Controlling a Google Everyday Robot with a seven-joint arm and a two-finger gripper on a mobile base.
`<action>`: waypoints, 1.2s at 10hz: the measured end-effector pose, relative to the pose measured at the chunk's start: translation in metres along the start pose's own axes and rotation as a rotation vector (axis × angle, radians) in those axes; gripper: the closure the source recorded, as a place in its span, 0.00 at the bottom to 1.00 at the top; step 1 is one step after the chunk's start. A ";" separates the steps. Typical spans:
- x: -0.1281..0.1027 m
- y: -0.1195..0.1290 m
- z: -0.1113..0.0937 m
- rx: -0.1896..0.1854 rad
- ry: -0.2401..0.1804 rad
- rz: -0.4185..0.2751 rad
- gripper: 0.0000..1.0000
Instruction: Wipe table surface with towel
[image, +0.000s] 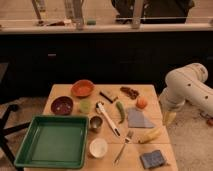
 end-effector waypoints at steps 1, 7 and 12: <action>0.000 0.000 0.000 0.000 0.000 0.000 0.20; 0.000 0.000 0.000 0.000 0.000 0.000 0.20; 0.001 -0.001 0.001 -0.005 -0.009 0.011 0.20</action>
